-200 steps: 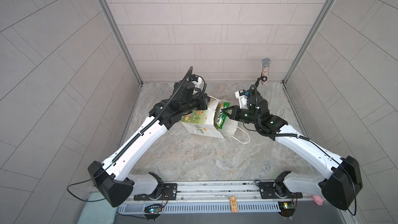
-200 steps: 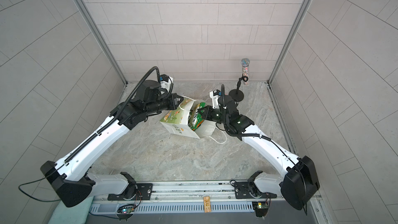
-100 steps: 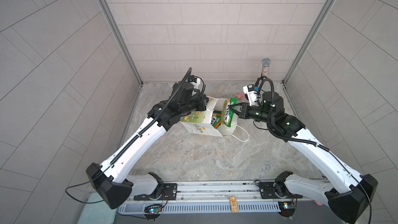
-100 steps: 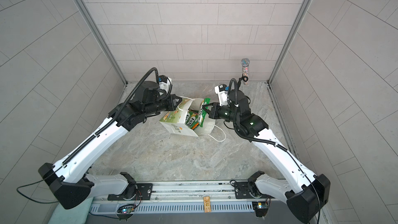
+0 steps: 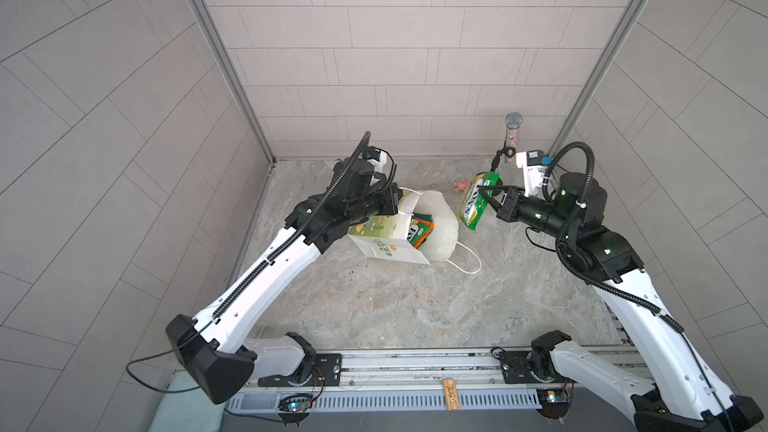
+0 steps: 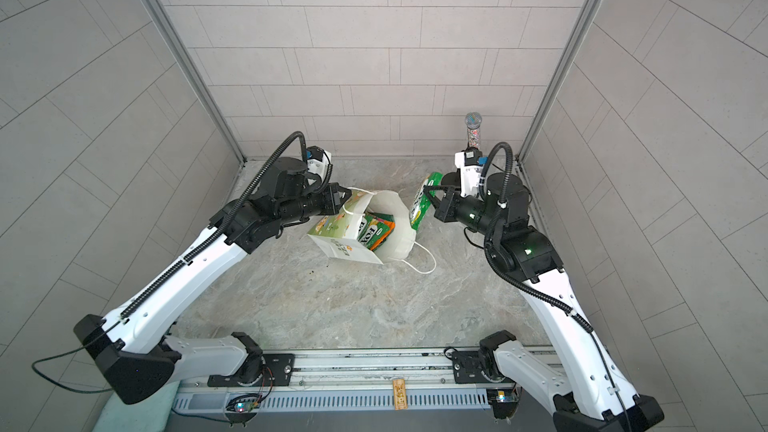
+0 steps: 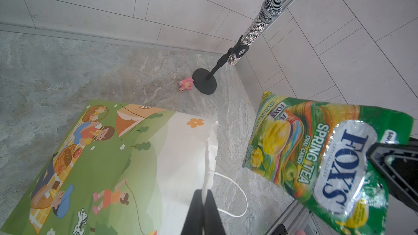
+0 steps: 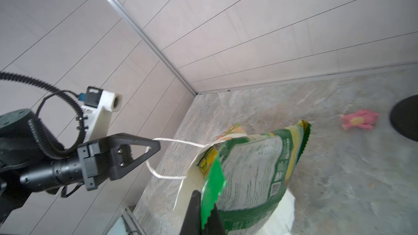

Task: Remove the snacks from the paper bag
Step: 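Close the right gripper on a green FOX'S packet and lift it out, then lower the green packet onto the table beside the bag and release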

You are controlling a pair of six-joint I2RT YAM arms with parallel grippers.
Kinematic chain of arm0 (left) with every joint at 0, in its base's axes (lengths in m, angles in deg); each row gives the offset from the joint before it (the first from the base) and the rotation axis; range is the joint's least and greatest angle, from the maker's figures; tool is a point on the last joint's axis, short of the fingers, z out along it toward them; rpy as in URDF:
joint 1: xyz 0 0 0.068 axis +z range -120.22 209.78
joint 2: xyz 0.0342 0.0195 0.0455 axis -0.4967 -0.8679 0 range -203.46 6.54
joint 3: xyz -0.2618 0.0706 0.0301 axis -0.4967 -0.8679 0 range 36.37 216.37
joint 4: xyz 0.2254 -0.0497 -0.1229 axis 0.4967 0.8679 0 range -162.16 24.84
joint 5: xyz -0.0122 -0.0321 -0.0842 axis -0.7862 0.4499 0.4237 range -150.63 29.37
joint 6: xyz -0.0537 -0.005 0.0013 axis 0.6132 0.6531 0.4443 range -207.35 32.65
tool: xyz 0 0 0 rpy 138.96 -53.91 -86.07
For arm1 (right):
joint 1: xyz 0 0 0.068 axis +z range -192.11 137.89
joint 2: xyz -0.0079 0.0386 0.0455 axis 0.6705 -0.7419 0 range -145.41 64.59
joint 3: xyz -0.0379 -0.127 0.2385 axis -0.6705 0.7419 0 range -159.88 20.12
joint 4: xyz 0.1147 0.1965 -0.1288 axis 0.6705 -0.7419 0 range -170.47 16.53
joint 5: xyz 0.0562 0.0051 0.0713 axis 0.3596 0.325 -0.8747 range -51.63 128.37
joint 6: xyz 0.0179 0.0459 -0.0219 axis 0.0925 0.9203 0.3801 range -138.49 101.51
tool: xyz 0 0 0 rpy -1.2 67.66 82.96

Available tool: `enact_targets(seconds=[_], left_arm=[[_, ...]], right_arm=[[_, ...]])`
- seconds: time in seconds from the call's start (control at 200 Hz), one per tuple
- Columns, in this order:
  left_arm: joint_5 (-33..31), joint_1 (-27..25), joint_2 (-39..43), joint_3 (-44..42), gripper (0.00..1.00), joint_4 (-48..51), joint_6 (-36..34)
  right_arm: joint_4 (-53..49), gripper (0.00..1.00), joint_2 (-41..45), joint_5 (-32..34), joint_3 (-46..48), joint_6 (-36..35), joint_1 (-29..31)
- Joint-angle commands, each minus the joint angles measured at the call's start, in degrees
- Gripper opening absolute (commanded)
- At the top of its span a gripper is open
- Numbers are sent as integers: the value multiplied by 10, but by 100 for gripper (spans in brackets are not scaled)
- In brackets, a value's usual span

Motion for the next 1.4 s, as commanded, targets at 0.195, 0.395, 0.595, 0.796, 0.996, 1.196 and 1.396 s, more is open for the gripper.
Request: enact_targets(seconds=[0.195, 0.395, 0.595, 0.796, 0.996, 1.196, 1.396], left_arm=[[-4, 4, 20, -7, 0, -5, -6], [-2, 4, 20, -6, 0, -8, -6], [-3, 4, 19, -6, 0, -9, -5], [-3, 4, 18, -7, 0, -10, -6], [-1, 4, 20, -6, 0, -10, -6], [-1, 4, 21, -6, 0, -11, -2], [6, 4, 17, 2, 0, -5, -4]], right_arm=[[-28, 0, 10, -11, 58, 17, -135], [-28, 0, -42, -27, 101, -31, -162], [-16, 0, -100, 2, 125, -81, -162], [19, 0, -171, -47, 118, -88, -161], [32, 0, -239, -88, 76, -103, -149], [35, 0, -291, -94, 48, -107, -149], [40, 0, -357, -113, 32, -120, -157]])
